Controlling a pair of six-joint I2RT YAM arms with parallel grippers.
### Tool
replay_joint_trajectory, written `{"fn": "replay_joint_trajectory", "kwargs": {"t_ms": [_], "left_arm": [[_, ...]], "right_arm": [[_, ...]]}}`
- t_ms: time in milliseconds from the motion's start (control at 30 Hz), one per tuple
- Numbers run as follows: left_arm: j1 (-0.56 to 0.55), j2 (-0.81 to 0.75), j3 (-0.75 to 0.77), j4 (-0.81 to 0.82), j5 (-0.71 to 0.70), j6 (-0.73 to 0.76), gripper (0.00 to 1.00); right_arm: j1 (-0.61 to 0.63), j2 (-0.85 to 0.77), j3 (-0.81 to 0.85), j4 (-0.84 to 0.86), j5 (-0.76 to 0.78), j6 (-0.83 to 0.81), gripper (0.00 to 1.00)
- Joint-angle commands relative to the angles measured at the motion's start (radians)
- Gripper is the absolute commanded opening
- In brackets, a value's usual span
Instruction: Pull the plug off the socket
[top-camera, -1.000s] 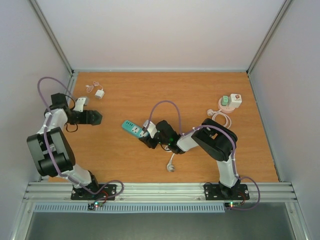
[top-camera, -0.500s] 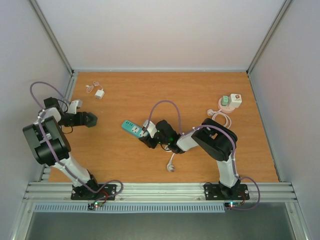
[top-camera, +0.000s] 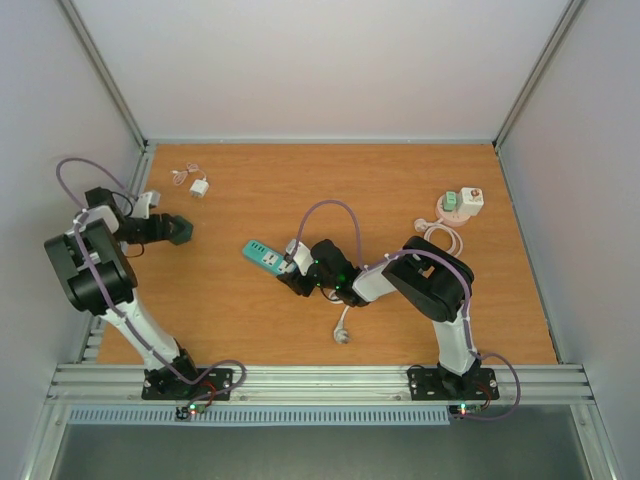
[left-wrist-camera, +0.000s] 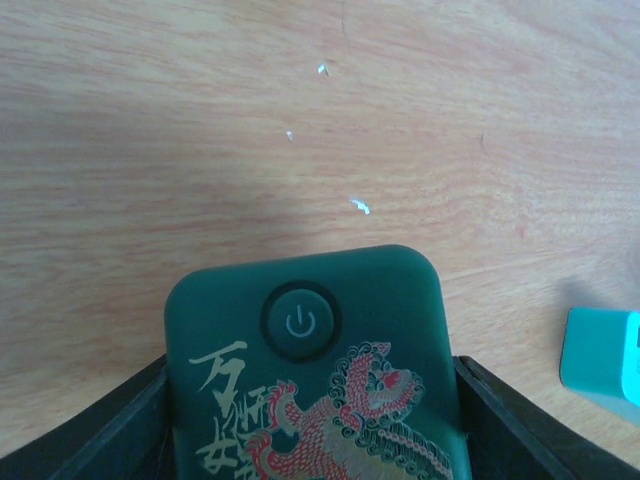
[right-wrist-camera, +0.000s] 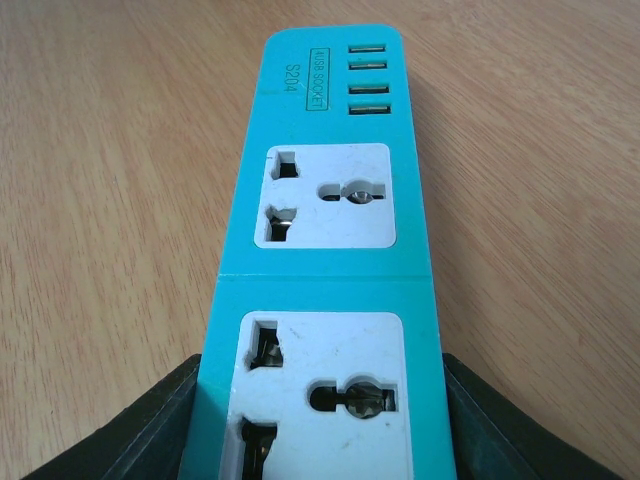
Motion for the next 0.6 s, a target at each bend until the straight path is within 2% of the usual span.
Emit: {"fn": "replay_joint_trajectory", "kwargs": {"t_ms": [0,200,467,567], "left_arm": [[0.008,0.055,0.034,0.058,-0.030,0.000,0.60],[0.011,0.050,0.027,0.069,-0.053,-0.014,0.82],[0.013,0.022,0.009,0.094,-0.085,-0.024,0.99],[0.013,0.001,-0.004,0.095,-0.089,-0.021,1.00]], "right_arm": [[0.000,0.055,-0.013,-0.136,-0.004,-0.002,0.19],[0.000,0.058,-0.011,-0.138,-0.014,-0.001,0.23],[0.000,0.052,-0.005,-0.157,-0.023,0.003,0.32],[0.000,0.047,-0.002,-0.164,-0.021,0.002,0.38]]}}
